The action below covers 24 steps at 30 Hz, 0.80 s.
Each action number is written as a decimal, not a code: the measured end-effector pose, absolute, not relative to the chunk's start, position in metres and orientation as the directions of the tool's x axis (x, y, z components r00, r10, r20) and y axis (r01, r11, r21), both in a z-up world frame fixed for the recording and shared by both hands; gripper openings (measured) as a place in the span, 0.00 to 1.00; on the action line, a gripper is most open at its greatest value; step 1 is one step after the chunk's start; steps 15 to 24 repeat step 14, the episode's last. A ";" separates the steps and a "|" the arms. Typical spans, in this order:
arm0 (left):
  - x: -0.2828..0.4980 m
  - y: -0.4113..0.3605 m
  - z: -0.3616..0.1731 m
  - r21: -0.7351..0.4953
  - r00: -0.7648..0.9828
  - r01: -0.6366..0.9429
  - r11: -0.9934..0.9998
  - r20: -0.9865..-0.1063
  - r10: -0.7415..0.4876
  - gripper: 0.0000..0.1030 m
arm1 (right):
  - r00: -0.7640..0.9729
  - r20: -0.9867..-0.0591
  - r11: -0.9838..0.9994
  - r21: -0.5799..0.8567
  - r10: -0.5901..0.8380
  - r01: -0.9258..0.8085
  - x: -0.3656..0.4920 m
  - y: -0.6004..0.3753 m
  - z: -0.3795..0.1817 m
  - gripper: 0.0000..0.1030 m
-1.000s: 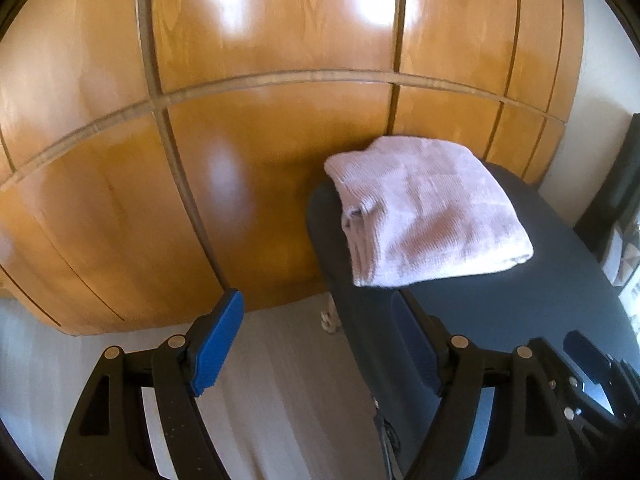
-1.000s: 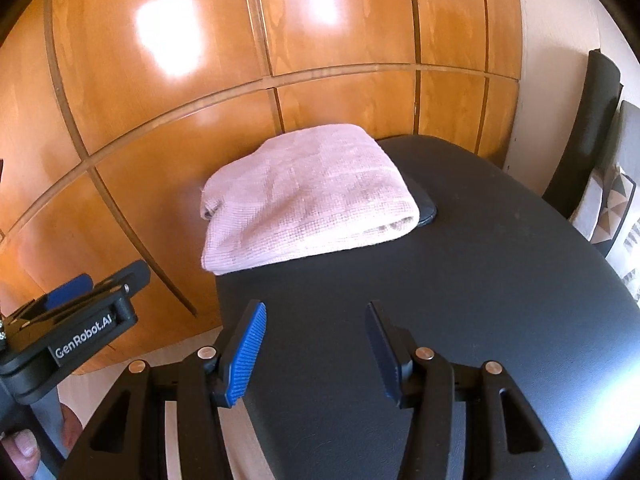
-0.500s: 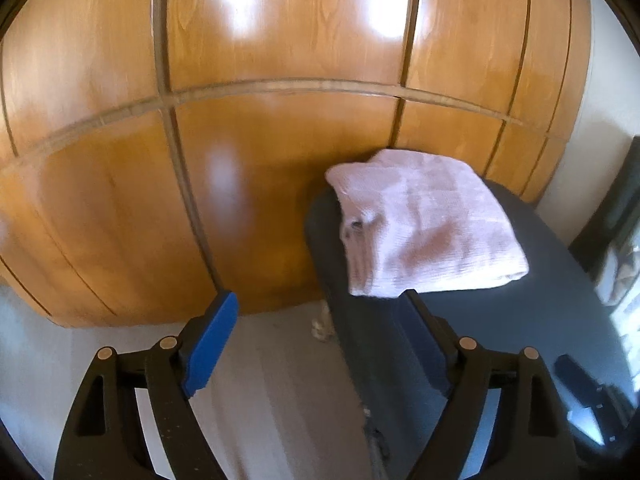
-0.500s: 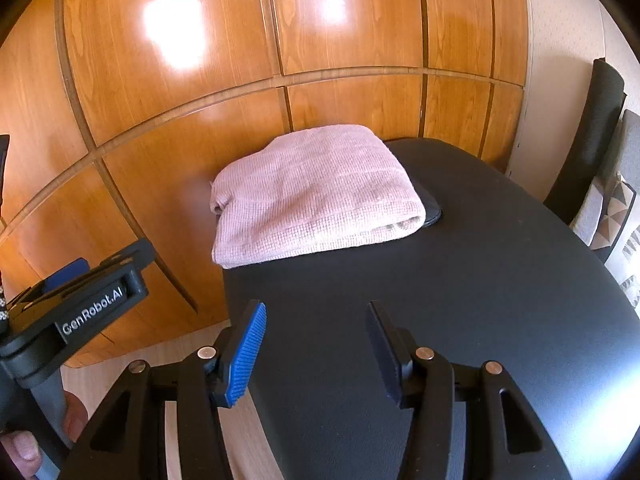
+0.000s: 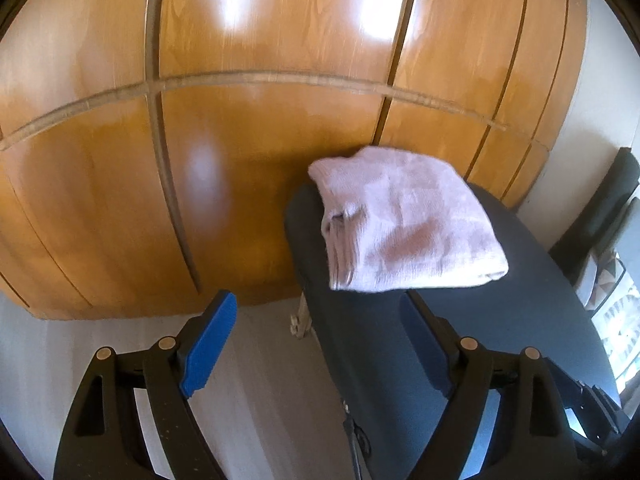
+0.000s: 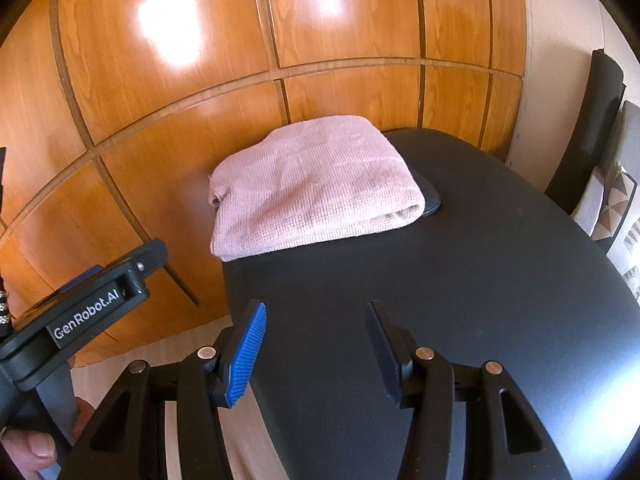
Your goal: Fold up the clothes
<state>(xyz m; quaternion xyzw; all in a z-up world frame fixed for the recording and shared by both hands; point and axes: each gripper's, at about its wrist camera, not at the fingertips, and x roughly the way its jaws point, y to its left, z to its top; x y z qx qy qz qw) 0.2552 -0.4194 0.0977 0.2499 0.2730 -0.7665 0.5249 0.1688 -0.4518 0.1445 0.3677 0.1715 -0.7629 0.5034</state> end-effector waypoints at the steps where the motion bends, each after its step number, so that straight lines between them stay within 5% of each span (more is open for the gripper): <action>1: 0.255 -0.419 0.098 -0.155 -0.323 0.941 -0.300 -0.667 -0.671 0.83 | -0.223 -0.734 -0.435 0.110 -0.642 0.894 0.169 -0.451 0.144 0.51; 24: 0.250 -0.426 0.089 -0.145 -0.303 0.945 -0.293 -0.727 -0.616 0.83 | -0.217 -0.738 -0.438 0.117 -0.639 0.891 0.166 -0.450 0.142 0.51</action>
